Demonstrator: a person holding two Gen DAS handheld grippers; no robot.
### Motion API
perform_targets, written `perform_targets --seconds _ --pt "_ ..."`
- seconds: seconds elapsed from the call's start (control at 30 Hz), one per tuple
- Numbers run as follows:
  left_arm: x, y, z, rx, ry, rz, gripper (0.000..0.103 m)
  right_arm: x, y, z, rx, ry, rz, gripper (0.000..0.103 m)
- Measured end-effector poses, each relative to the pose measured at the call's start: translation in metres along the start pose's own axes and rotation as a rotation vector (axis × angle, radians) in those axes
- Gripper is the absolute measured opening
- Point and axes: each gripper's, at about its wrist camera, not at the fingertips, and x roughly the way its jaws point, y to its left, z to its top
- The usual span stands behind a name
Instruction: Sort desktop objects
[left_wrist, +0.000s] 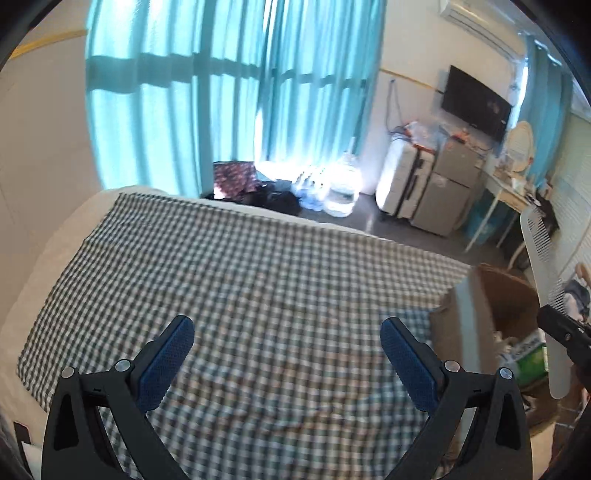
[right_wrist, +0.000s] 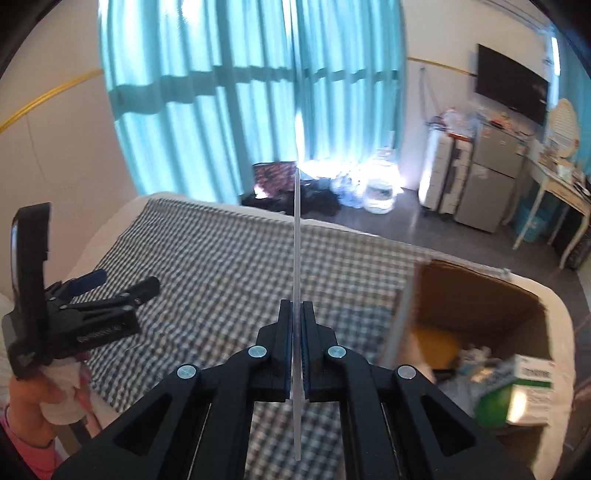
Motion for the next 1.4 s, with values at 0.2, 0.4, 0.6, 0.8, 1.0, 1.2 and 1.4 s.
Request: perform_targets --seconds 0.2,0.4,0.6,0.8,1.0,1.2,1.4 --pt "-0.010 -0.045 -0.016 0.059 0.005 -0.037 0.103 -0.013 -0.059 -0.025 0.093 0.052 -0.095 0.004" --pt "-0.004 -0.060 -0.039 0.066 0.036 -0.034 0.103 0.001 -0.105 -0.052 0.220 0.108 -0.142 0.048" --pt "-0.011 -0.066 -0.055 0.067 0.031 -0.022 0.103 -0.010 -0.102 -0.049 0.185 0.028 -0.240 0.100" --pt "-0.019 -0.072 -0.062 0.079 0.010 -0.016 0.103 -0.022 -0.093 -0.050 0.154 -0.024 -0.257 0.100" --pt "-0.024 -0.078 -0.060 0.117 -0.009 0.005 0.103 -0.024 -0.090 -0.060 0.204 -0.028 -0.185 0.101" --pt "-0.027 -0.075 -0.058 0.108 -0.017 -0.007 0.103 -0.022 -0.082 -0.064 0.211 -0.044 -0.180 0.103" --pt "-0.026 -0.075 -0.058 0.107 -0.019 0.003 0.103 -0.017 -0.084 -0.069 0.249 -0.017 -0.180 0.103"
